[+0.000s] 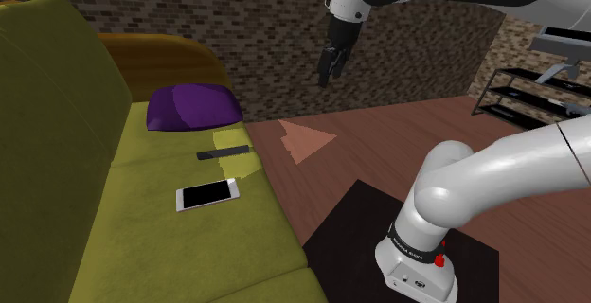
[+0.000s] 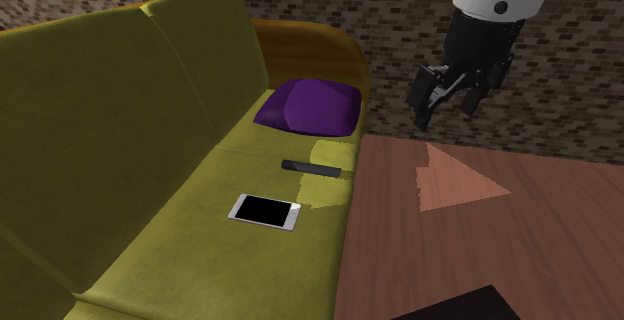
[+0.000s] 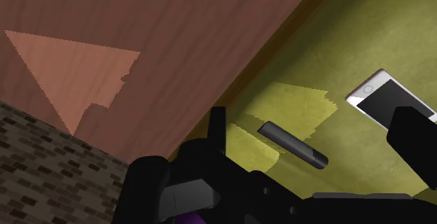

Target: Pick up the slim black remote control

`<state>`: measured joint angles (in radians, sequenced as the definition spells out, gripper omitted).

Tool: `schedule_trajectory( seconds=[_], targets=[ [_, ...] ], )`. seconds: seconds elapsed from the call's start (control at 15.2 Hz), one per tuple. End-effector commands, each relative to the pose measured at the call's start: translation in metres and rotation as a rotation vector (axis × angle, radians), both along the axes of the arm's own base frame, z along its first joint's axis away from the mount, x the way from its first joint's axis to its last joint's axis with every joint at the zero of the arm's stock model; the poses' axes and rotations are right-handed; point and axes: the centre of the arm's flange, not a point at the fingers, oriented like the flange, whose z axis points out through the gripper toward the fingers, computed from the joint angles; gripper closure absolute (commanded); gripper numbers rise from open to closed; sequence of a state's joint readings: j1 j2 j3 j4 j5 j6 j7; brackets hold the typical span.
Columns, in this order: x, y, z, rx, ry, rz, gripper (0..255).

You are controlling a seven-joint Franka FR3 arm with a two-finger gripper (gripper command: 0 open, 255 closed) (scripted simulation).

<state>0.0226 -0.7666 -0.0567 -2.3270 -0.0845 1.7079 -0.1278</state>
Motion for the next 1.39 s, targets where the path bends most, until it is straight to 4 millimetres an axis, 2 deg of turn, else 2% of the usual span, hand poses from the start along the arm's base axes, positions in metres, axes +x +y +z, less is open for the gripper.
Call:
schedule_trajectory(
  seconds=[0.0,0.66,1.32],
  targets=[
    [0.000,0.000,0.000,0.000,0.000,0.000,0],
    [0.113,-0.010,-0.078,0.015,0.057,0.243,0],
    [0.221,0.009,-0.161,0.030,0.114,0.487,0]
  ],
)
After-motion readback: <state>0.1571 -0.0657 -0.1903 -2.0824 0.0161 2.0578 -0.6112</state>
